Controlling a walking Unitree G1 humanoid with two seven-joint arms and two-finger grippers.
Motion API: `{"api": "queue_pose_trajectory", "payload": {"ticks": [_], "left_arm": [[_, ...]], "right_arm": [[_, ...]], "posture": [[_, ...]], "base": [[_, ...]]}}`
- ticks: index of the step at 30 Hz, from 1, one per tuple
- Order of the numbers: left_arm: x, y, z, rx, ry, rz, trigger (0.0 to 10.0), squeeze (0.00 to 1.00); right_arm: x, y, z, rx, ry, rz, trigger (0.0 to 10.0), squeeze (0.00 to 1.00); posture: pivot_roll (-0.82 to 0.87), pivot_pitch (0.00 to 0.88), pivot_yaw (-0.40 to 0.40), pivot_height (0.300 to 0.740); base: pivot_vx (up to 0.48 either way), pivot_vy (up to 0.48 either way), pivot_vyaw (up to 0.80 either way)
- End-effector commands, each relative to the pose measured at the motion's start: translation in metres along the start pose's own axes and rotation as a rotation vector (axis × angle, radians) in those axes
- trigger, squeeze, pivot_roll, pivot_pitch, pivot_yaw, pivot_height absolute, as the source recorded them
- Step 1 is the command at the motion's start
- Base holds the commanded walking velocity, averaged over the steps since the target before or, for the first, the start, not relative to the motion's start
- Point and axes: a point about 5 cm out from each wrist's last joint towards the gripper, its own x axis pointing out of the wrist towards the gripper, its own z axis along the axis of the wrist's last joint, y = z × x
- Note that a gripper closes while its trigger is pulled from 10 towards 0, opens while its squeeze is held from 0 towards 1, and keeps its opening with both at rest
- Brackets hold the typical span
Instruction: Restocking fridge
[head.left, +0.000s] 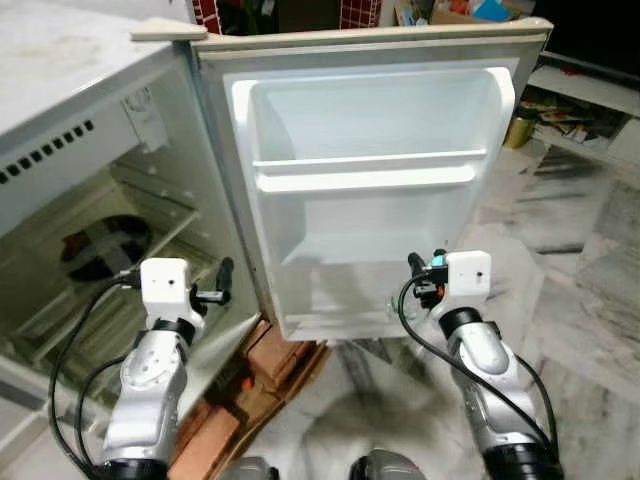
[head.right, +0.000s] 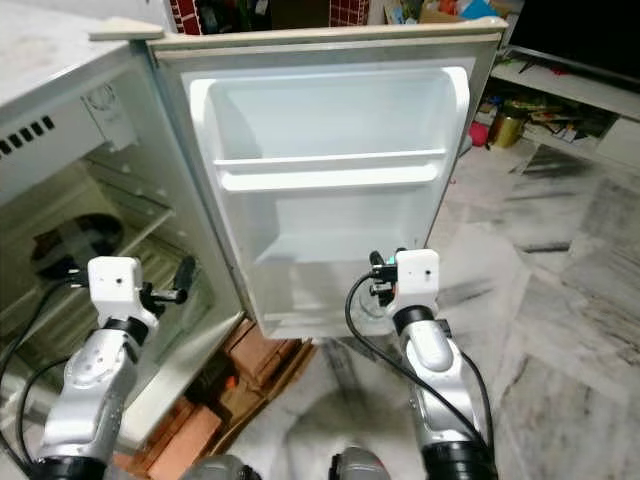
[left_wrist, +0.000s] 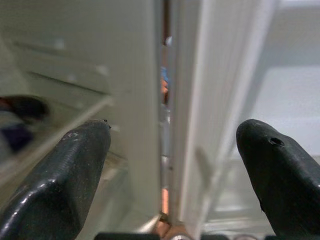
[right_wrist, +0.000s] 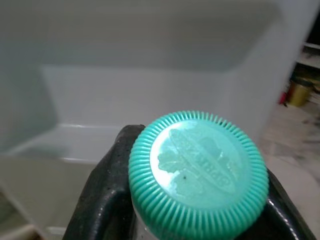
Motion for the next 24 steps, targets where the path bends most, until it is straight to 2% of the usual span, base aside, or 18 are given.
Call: {"api": "queue_pose_trajectory", "payload": {"ticks": [1,7,11,24], "left_arm": [[-0.0006,0.004,0.0039,0.021,-0.014,0.012,10.0,0.0],[0.0001,0.0029,0.0055,0.016,-0.023,-0.004,10.0,0.0],[0.0004,0.0021,0.0049,0.019,-0.02,-0.004,10.0,0.0],[0.0016,0.0013,0.0058,-0.003,-0.033,0.01,10.0,0.0]], "right_arm": [[0.0023,-0.001,0.0086,0.006,-0.035,-0.009,10.0,0.0],[0.0041,-0.0004,0.0098,0.002,-0.041,-0.008,10.0,0.0],[0.0048,-0.0008,0.0101,0.0,-0.043,-0.008,10.0,0.0],[0.0053,0.0003,0.0133,0.013,-0.063,0.012,10.0,0.0]], "posture": [[0.06,0.029,0.008,0.74],[0.06,0.026,0.005,0.74],[0.06,0.024,0.003,0.74],[0.05,0.022,0.001,0.74]], "base": [[0.0,0.0,0.0],[0.0,0.0,0.0],[0.0,-0.262,0.0],[0.0,0.0,0.0]]}}
